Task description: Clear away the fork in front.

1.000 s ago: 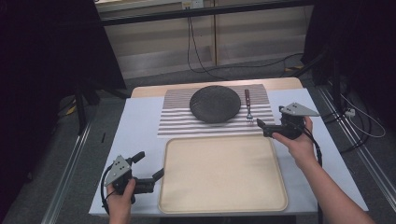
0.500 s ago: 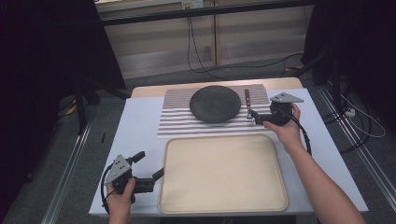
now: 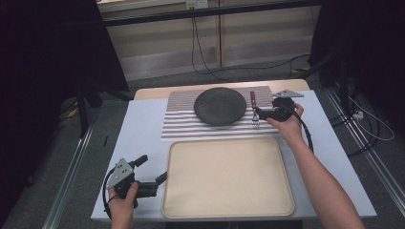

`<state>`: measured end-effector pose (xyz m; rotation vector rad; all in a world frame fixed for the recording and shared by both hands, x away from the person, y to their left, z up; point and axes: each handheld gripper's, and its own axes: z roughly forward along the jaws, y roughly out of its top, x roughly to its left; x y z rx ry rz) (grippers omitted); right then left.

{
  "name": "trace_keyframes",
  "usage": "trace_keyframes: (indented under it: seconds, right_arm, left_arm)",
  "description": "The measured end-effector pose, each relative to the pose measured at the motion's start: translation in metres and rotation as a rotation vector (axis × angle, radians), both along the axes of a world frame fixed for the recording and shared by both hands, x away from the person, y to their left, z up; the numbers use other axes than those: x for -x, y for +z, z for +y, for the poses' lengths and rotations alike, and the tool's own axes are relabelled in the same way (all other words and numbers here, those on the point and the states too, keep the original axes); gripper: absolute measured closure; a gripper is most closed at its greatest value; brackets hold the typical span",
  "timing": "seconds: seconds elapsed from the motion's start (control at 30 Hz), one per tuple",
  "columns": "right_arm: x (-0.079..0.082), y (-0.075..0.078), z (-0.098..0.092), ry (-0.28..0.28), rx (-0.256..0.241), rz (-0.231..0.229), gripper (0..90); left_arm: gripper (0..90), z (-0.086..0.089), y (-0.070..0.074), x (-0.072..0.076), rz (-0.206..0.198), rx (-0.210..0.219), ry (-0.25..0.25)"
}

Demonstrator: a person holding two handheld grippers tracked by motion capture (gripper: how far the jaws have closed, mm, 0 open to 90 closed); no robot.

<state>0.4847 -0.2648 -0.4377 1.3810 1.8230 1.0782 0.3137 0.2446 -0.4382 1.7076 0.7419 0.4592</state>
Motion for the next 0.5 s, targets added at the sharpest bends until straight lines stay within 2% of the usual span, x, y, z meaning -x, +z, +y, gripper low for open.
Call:
trace_keyframes:
  seconds: [0.1,0.17,0.23,0.33,0.5]
  right_arm:
    - [-0.005,-0.001,0.001,-0.003,0.004,0.002,16.2]
    - [-0.008,-0.001,0.001,-0.008,0.014,0.002,17.5]
    - [-0.01,-0.002,0.001,-0.016,-0.001,0.009,20.4]
    - [-0.015,-0.004,0.001,-0.021,0.003,0.015,25.0]
    - [-0.022,-0.008,0.006,-0.005,0.015,0.041,38.8]
  left_arm:
    - [2.2,0.0,0.0,0.0,-0.001,-0.004,-0.003]
    - [2.2,-0.001,0.0,0.0,-0.001,-0.006,-0.005]
    - [2.2,-0.001,0.0,0.0,0.001,-0.006,-0.003]
    - [2.2,-0.002,0.0,0.0,-0.002,-0.015,-0.007]
    - [2.2,-0.002,0.0,0.0,-0.002,-0.016,-0.003]
